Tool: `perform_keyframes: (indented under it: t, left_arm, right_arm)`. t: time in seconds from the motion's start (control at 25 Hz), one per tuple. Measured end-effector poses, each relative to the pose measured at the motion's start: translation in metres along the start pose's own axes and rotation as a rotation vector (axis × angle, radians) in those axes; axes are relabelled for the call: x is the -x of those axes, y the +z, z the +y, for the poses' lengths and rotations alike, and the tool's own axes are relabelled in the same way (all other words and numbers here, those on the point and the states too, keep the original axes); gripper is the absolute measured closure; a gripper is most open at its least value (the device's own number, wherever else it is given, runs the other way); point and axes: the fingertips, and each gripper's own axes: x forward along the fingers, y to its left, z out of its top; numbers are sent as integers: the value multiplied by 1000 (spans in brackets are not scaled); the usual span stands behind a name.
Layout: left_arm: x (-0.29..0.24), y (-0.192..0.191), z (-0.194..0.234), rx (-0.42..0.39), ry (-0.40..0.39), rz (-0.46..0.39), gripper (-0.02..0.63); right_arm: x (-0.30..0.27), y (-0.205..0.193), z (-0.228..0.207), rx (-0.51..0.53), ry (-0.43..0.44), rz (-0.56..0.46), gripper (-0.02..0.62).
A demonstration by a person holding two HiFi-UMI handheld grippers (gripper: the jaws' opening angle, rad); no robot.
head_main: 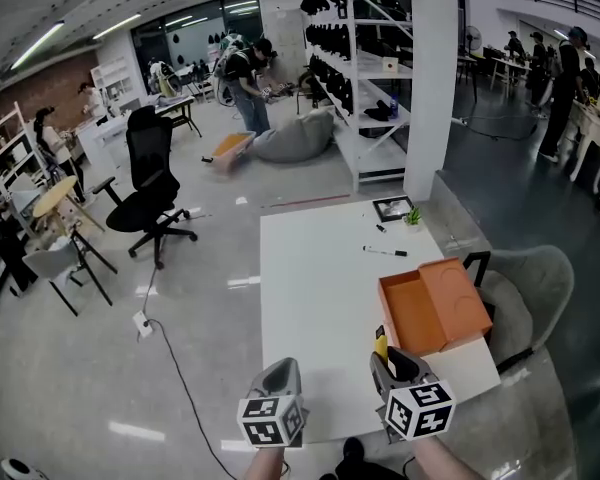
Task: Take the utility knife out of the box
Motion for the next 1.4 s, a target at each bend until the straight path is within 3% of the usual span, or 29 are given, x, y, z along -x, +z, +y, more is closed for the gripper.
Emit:
perform_keyframes:
  t: [1.4]
  left_arm:
    - [-11,-1,2,-3,-9,8,592]
  right_arm:
    - [-12,-29,3,57,0,73,482]
